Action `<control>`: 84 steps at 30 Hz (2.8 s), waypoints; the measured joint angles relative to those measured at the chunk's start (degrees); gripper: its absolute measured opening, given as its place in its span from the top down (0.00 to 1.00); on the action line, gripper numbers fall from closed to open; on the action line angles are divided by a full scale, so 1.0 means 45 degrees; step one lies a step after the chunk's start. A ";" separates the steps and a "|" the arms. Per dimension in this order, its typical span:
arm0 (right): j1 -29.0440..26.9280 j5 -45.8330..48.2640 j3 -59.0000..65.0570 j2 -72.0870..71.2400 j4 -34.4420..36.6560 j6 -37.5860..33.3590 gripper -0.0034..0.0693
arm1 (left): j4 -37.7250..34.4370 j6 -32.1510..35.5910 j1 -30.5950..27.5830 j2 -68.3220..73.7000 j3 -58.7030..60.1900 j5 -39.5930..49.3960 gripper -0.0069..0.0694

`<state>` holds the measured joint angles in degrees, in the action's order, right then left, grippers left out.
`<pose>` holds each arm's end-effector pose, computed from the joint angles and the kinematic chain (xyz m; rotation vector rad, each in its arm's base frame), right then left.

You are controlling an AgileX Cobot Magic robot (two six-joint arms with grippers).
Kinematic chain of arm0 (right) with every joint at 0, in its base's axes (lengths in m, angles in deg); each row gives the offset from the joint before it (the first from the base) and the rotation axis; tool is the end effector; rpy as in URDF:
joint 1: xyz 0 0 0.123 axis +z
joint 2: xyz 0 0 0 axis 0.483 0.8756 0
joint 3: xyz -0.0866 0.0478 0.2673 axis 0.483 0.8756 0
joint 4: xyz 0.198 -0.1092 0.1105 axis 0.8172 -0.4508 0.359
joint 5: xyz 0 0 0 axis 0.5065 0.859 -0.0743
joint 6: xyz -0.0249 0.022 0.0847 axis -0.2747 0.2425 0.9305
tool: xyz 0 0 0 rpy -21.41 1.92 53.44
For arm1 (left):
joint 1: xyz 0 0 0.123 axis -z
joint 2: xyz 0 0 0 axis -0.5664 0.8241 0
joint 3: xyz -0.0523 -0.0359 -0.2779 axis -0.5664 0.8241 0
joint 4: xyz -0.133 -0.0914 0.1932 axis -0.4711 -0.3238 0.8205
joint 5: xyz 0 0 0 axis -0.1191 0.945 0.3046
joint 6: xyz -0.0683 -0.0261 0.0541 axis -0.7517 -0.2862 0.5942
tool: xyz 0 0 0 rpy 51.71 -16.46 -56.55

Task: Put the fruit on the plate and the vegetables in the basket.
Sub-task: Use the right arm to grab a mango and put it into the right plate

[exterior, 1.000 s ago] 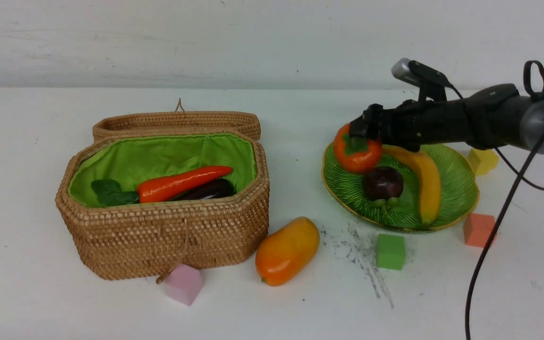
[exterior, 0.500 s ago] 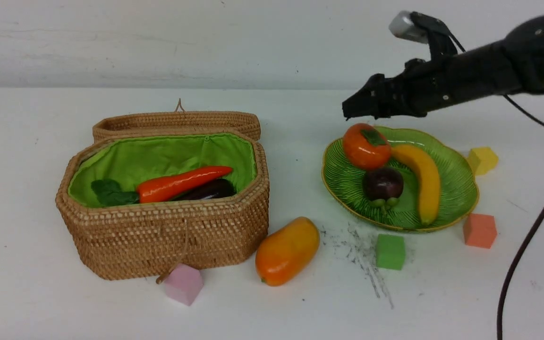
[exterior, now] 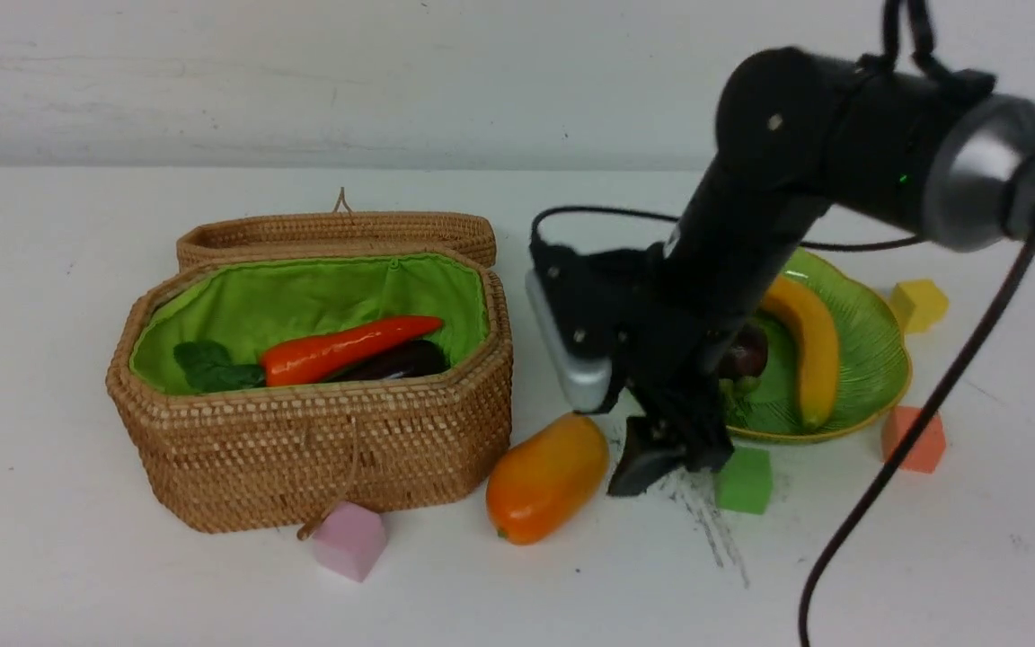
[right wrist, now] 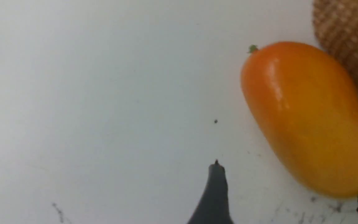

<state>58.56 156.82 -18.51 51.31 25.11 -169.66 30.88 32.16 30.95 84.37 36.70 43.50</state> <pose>0.3466 0.2314 0.2537 -2.2801 1.6101 0.2950 0.0520 0.0024 0.1680 -0.3200 1.8752 -0.1579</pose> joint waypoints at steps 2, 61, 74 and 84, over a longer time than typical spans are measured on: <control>0.0316 -0.0561 0.0047 0.0351 -0.0304 -0.0644 0.15 | 0.0000 0.0000 0.0000 0.0000 0.0000 0.0000 0.60; -0.5371 -0.5753 0.0097 0.1183 -0.1368 1.6872 0.21 | 0.0000 0.0000 0.0000 0.0000 0.0000 0.0000 0.60; -0.5371 -0.5450 0.0121 0.1048 -0.0861 1.7153 0.04 | 0.0000 0.0000 0.0000 0.0000 0.0000 0.0000 0.60; -0.5371 -0.4424 0.0136 -0.1211 -0.0751 1.7114 0.17 | 0.0000 0.0000 0.0000 0.0000 0.0000 0.0000 0.60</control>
<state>34.39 136.91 -17.90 45.86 21.73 -92.65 30.88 32.16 30.95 84.37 36.70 43.50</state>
